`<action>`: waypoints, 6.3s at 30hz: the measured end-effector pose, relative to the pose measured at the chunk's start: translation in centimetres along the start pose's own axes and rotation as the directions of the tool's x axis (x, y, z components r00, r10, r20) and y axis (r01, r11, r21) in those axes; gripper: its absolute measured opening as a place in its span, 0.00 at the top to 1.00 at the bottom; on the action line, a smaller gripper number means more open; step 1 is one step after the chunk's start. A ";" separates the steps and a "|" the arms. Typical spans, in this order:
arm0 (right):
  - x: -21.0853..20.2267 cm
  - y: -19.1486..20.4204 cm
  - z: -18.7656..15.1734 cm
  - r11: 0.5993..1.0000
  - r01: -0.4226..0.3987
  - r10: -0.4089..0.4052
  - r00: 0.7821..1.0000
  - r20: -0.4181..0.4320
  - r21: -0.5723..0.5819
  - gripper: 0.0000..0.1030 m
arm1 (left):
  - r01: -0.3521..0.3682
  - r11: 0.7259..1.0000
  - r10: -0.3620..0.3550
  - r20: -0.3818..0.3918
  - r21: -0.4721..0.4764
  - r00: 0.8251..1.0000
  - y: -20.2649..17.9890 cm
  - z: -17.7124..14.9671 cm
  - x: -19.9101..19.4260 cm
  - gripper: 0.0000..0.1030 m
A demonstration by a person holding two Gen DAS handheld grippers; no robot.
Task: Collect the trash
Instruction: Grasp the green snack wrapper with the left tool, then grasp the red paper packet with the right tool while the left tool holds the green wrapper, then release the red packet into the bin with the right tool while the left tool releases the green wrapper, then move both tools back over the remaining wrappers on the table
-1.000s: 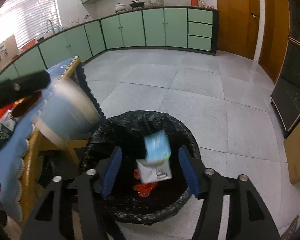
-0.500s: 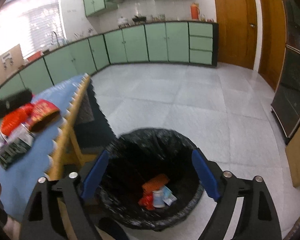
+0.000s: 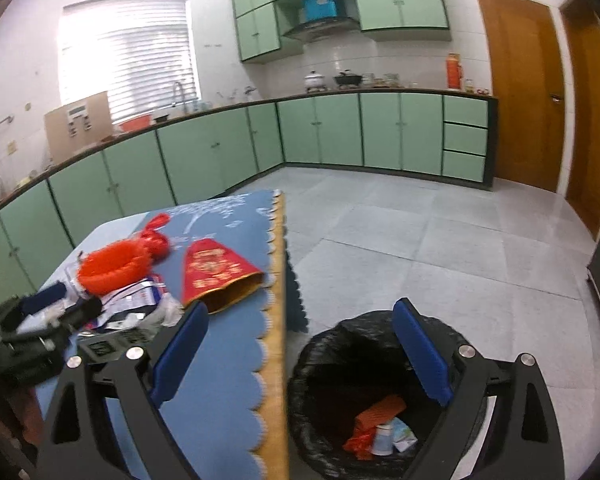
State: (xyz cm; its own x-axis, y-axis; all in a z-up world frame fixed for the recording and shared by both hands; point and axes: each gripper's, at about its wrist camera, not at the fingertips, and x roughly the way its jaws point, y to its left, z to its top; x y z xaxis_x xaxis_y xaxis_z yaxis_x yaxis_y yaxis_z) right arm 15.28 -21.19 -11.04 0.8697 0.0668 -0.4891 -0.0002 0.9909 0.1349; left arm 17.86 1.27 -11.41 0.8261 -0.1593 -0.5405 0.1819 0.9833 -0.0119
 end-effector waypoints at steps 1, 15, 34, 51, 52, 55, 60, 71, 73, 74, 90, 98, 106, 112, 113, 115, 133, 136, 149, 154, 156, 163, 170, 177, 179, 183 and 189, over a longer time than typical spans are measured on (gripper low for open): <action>0.1 0.5 0.0 1.000 -0.006 0.006 1.000 -0.002 -0.007 0.11 | 0.000 1.000 0.000 -0.013 -0.003 1.000 0.5 -0.6 0.0 0.19; 0.9 3.2 -1.1 0.999 -0.003 0.001 0.999 -0.044 -0.052 0.11 | 0.060 0.995 -0.068 -0.109 -0.077 0.992 2.0 -3.9 1.8 0.40; 1.2 1.6 -1.8 0.999 0.033 -0.034 0.998 -0.061 -0.015 0.11 | 0.103 0.993 -0.110 -0.125 -0.066 0.986 0.9 -4.0 1.4 0.33; 1.6 2.3 -2.1 0.999 0.032 -0.035 0.997 -0.072 -0.040 0.11 | 0.191 0.973 -0.210 -0.145 -0.131 0.967 0.7 -4.2 2.6 0.79; 1.7 2.4 -2.1 0.999 0.029 -0.032 0.997 -0.074 -0.042 0.11 | 0.185 0.974 -0.203 -0.135 -0.134 0.970 0.8 -4.2 2.3 0.79; 1.9 2.6 -2.1 0.999 0.011 -0.014 0.997 -0.076 -0.042 0.11 | 0.141 0.981 -0.153 -0.083 -0.131 0.985 1.2 -3.9 0.8 0.79; 2.6 3.7 -1.5 0.998 -0.020 0.017 0.998 -0.056 -0.052 0.12 | 0.042 0.994 -0.042 -0.003 -0.101 0.999 1.4 -2.8 -0.8 0.80; 6.4 6.9 -0.9 0.996 -0.089 0.087 0.994 -0.068 -0.030 0.32 | -0.040 0.992 0.043 0.027 -0.121 0.999 2.8 -1.1 0.1 0.80; 6.8 7.4 -1.0 0.994 -0.103 0.101 0.992 -0.076 -0.032 0.35 | -0.054 0.991 0.058 0.029 -0.120 0.998 3.1 -1.0 0.2 0.80; 7.1 7.6 -1.1 0.993 -0.110 0.107 0.991 -0.080 -0.032 0.38 | -0.059 0.991 0.063 0.028 -0.122 0.998 3.3 -0.9 0.2 0.80; 11.0 8.5 -1.1 0.986 -0.163 0.164 0.966 -0.201 0.024 0.72 | -0.065 0.984 0.069 0.018 -0.168 0.997 5.5 -1.3 0.6 0.80; 11.4 8.9 -0.9 0.986 -0.166 0.166 0.963 -0.214 0.017 0.87 | -0.053 0.983 0.057 0.014 -0.176 0.998 6.0 -1.6 0.9 0.79; 9.7 9.3 -0.1 0.983 -0.179 0.172 0.972 -0.158 -0.030 0.91 | -0.046 0.982 0.050 0.015 -0.182 0.999 6.2 -1.6 1.0 0.80; 7.8 7.9 0.3 0.981 -0.196 0.192 0.971 -0.142 -0.011 0.91 | -0.020 0.983 0.024 0.021 -0.180 0.999 5.7 -1.3 0.8 0.80; 7.3 7.5 0.3 0.981 -0.193 0.189 0.972 -0.138 -0.012 0.91 | -0.012 0.984 0.016 0.022 -0.178 1.000 5.5 -1.2 0.8 0.80; 6.5 6.7 0.3 0.983 -0.181 0.178 0.975 -0.130 -0.014 0.91 | 0.005 0.985 -0.001 0.025 -0.170 1.000 4.8 -0.9 0.9 0.80; 1.8 -8.1 -2.3 0.991 0.095 -0.082 0.987 -0.141 0.092 0.91 | 0.316 0.949 -0.316 -0.005 -0.002 0.949 -11.7 3.3 5.4 0.79; 2.1 -10.2 -3.0 0.986 0.120 -0.101 0.982 -0.156 0.116 0.91 | 0.347 0.938 -0.346 -0.043 0.017 0.937 -14.1 3.6 7.1 0.79; 4.8 -14.1 -5.3 0.972 0.174 -0.133 0.962 -0.239 0.160 0.69 | 0.364 0.931 -0.359 -0.096 0.037 0.928 -16.9 4.1 10.0 0.55; 4.2 -14.1 -5.4 0.971 0.175 -0.137 0.965 -0.222 0.165 0.56 | 0.338 0.941 -0.337 -0.078 0.000 0.938 -14.8 4.6 9.4 0.49; 3.7 -13.7 -5.0 0.971 0.173 -0.139 0.969 -0.204 0.162 0.49 | 0.322 0.947 -0.322 -0.069 -0.012 0.944 -13.9 4.7 8.9 0.47; 2.2 -10.5 -3.1 0.981 0.140 -0.123 0.984 -0.129 0.136 0.18 | 0.208 0.977 -0.209 -0.014 -0.051 0.978 -8.4 4.6 6.1 0.40; 1.4 -4.7 -0.2 0.996 0.045 -0.042 0.998 -0.040 0.078 0.08 | 0.044 0.995 -0.040 0.046 -0.084 0.998 -2.0 3.9 2.2 0.33; 2.2 2.3 1.4 0.997 -0.074 0.074 0.997 -0.003 0.010 0.08 | -0.117 0.985 0.122 0.029 -0.128 0.992 4.3 1.8 -0.4 0.32; 2.9 4.4 1.5 0.994 -0.109 0.108 0.994 -0.012 -0.008 0.08 | -0.169 0.975 0.172 0.010 -0.145 0.985 6.3 1.0 -1.0 0.32; 4.0 7.3 1.3 0.989 -0.142 0.142 0.990 -0.026 -0.026 0.08 | -0.261 0.950 0.261 -0.025 -0.172 0.965 10.0 -0.6 -1.8 0.31; 5.2 10.9 0.3 0.984 -0.166 0.162 0.985 -0.058 -0.071 0.08 | -0.316 0.919 0.298 -0.108 -0.234 0.948 13.4 -2.9 -1.7 0.30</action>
State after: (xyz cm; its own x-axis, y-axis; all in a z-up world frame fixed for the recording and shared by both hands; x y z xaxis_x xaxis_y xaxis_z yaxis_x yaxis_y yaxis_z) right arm 19.94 -10.12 -11.84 0.8279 0.2329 -0.5101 -0.1792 0.9719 0.1529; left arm 17.38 14.96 -13.11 0.7800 0.1518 -0.6071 -0.2188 0.9751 -0.0374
